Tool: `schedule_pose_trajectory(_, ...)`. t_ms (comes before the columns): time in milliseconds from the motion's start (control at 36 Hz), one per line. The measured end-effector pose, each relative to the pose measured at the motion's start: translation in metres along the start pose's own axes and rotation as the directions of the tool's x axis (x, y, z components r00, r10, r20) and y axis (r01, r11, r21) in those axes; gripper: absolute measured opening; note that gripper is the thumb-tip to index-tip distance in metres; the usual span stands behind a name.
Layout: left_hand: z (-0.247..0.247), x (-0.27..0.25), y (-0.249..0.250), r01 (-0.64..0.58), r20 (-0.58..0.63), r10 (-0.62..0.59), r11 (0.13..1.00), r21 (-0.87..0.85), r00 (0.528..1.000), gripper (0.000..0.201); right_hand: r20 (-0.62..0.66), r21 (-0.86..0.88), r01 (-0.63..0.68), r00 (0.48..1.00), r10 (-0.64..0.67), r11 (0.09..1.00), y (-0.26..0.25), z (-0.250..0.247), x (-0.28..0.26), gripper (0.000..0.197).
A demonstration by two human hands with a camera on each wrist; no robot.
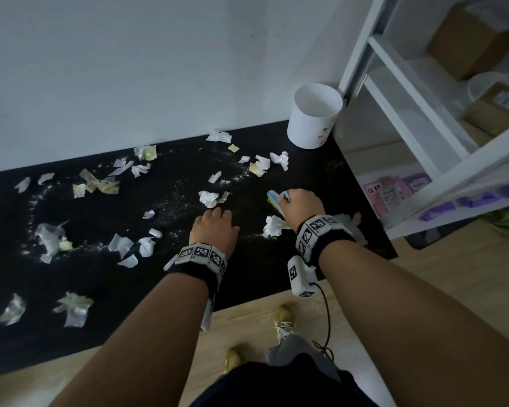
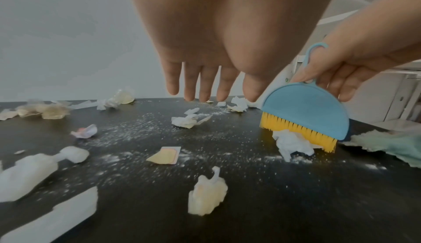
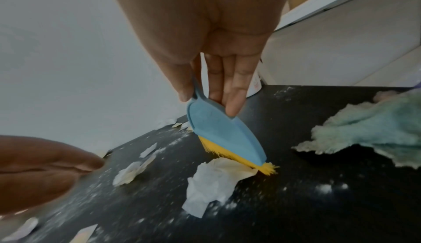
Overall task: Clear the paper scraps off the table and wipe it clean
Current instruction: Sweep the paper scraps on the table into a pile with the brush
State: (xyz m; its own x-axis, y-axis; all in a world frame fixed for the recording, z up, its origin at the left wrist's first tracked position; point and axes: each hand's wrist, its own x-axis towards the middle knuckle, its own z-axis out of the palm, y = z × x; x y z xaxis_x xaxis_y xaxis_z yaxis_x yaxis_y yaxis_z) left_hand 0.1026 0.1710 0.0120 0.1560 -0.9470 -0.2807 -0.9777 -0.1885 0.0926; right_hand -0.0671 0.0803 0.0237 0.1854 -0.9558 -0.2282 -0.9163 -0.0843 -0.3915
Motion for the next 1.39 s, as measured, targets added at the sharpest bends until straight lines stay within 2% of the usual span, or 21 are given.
schedule_pose_trajectory(194,0.016,-0.02,-0.018,-0.008,-0.019,0.009,1.0,0.024,1.0,0.042,0.07,0.08,0.039,0.997,-0.045,0.996,-0.023,0.018,-0.03,0.034)
schedule_pose_trajectory(250,0.019,-0.024,-0.021,-0.015,-0.03,0.015,1.0,0.02,0.999,0.041,0.009,0.081,0.027,1.0,-0.028,0.996,-0.022,0.015,-0.036,0.034)
schedule_pose_trajectory(333,0.021,-0.028,-0.022,-0.026,-0.041,0.026,1.0,0.016,0.999,0.041,-0.129,-0.013,-0.043,0.991,0.041,0.999,-0.011,0.008,-0.045,0.027)
schedule_pose_trajectory(417,0.021,-0.03,-0.023,-0.035,-0.045,0.036,0.999,0.014,0.998,0.043,-0.171,-0.107,-0.104,0.982,0.085,0.989,0.009,0.006,-0.052,0.025)
schedule_pose_trajectory(500,0.02,-0.032,-0.024,-0.05,-0.05,0.051,0.998,0.023,0.997,0.043,-0.091,-0.159,-0.138,0.988,0.124,0.978,0.021,0.01,-0.058,0.023)
schedule_pose_trajectory(583,0.019,-0.033,-0.026,-0.065,-0.057,0.066,0.998,0.028,0.996,0.041,-0.03,-0.153,-0.116,0.993,0.113,0.981,0.017,0.012,-0.065,0.03)
schedule_pose_trajectory(722,0.013,-0.034,-0.032,-0.082,-0.089,0.085,0.996,0.046,0.992,0.04,0.006,-0.086,-0.079,0.997,0.08,0.993,-0.01,0.018,-0.067,0.036)
schedule_pose_trajectory(833,0.006,-0.028,-0.035,-0.076,-0.092,0.082,0.995,0.062,0.992,0.04,0.076,-0.003,-0.027,0.997,0.027,1.0,-0.026,0.02,-0.062,0.027)
schedule_pose_trajectory(945,-0.002,-0.015,-0.033,-0.075,-0.101,0.081,0.995,0.06,0.992,0.042,0.081,0.129,-0.023,0.997,0.013,0.991,-0.033,0.014,-0.044,0.036)
schedule_pose_trajectory(1056,-0.011,0.009,-0.028,-0.047,-0.103,0.05,0.998,0.032,0.993,0.05,-0.055,0.123,-0.022,0.998,0.029,0.992,-0.034,-0.009,-0.015,0.029)
schedule_pose_trajectory(1139,-0.018,0.028,-0.021,-0.02,-0.116,0.022,1.0,0.02,0.993,0.047,-0.146,0.137,-0.023,0.988,0.043,0.99,-0.025,-0.028,0.011,0.023)
schedule_pose_trajectory(1222,-0.023,0.048,-0.013,-0.009,-0.114,0.01,1.0,0.008,0.993,0.043,-0.187,0.134,-0.034,0.981,0.059,0.99,-0.014,-0.039,0.043,0.019)
schedule_pose_trajectory(1389,-0.029,0.089,0.004,0.015,-0.089,-0.016,1.0,-0.007,0.996,0.043,-0.189,0.104,-0.082,0.977,0.1,0.991,-0.001,-0.056,0.099,0.031)
